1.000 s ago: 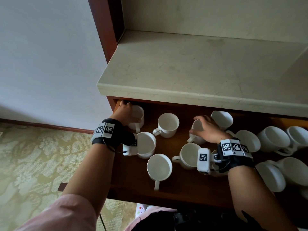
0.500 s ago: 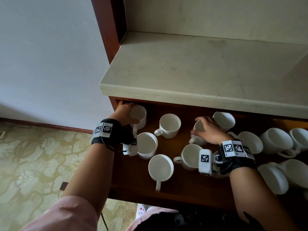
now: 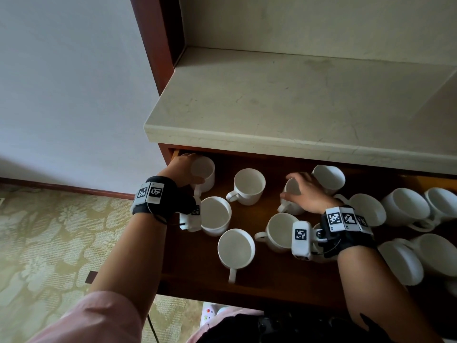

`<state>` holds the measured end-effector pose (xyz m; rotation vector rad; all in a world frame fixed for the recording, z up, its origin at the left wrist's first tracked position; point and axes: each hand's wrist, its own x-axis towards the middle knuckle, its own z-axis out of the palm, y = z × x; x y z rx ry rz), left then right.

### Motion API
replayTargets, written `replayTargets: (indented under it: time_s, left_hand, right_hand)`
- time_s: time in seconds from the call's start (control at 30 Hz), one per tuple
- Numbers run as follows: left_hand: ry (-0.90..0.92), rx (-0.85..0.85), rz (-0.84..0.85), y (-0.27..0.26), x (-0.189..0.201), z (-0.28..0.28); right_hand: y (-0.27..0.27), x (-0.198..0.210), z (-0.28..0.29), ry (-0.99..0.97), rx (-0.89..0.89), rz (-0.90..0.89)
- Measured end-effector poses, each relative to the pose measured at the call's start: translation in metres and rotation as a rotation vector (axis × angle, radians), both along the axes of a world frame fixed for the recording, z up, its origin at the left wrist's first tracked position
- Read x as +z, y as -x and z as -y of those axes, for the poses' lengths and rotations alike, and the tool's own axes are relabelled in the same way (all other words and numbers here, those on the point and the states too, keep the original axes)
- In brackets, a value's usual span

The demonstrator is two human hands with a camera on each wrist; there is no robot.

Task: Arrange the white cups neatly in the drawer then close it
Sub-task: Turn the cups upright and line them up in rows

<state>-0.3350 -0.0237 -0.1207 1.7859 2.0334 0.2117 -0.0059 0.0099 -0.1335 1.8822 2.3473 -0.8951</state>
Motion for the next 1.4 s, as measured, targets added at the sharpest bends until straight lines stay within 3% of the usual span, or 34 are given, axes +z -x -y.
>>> replayTargets:
  time_s: [0.63, 0.8, 1.03, 1.2, 1.4]
  left_hand:
    - [-0.043, -0.025, -0.009, 0.003, 0.003, -0.001]
    - [-0.165, -0.098, 0.191, -0.012, 0.015, 0.006]
    - [0.13, -0.303, 0.238, -0.025, 0.01, 0.011]
    - [0.154, -0.408, 0.242, -0.042, 0.008, 0.01]
    - [0.158, -0.405, 0.171, -0.039, 0.0, 0.008]
  right_hand:
    - [0.0, -0.003, 0.001, -0.029, 0.003, -0.005]
    - [-0.001, -0.003, 0.002, -0.045, 0.014, 0.004]
    - [0.0, -0.003, -0.001, -0.037, 0.006, 0.018]
    - [0.0, -0.005, 0.0, -0.033, 0.003, 0.021]
    - [0.0, -0.004, 0.0, -0.039, 0.0, 0.014]
